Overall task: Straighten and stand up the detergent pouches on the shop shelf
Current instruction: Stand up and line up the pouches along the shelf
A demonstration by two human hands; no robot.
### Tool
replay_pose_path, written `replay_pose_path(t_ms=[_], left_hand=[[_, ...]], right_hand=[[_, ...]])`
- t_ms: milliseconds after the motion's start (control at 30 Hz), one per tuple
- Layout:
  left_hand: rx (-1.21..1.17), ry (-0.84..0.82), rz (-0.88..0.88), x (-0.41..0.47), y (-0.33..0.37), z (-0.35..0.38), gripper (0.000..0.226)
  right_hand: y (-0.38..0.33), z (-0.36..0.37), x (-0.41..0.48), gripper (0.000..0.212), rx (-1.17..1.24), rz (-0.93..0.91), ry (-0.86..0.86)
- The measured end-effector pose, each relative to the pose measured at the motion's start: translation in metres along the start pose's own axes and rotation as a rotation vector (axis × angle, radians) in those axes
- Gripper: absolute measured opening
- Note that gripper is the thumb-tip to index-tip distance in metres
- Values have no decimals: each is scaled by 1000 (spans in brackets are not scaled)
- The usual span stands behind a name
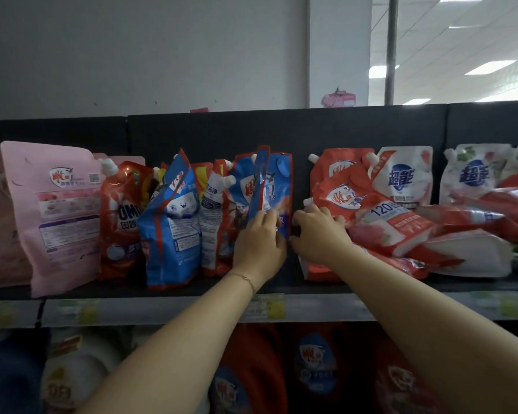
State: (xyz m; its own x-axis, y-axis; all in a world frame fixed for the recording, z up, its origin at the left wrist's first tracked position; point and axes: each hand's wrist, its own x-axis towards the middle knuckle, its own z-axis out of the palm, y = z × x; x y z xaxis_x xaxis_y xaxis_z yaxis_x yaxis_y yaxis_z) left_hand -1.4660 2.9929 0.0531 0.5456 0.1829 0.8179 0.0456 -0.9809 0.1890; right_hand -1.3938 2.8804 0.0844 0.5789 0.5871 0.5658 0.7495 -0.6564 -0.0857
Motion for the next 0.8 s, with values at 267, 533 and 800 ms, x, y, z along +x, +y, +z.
replay_pose_path(t_ms=[267, 533, 800], left_hand=[[-36, -99, 9, 19, 31, 16, 9], [79, -353, 47, 43, 58, 27, 19], [88, -474, 25, 55, 56, 36, 23]], right_hand=[[48, -14, -19, 29, 18, 102, -31], [74, -20, -38, 22, 121, 193, 49], [82, -28, -48, 34, 124, 250, 60]])
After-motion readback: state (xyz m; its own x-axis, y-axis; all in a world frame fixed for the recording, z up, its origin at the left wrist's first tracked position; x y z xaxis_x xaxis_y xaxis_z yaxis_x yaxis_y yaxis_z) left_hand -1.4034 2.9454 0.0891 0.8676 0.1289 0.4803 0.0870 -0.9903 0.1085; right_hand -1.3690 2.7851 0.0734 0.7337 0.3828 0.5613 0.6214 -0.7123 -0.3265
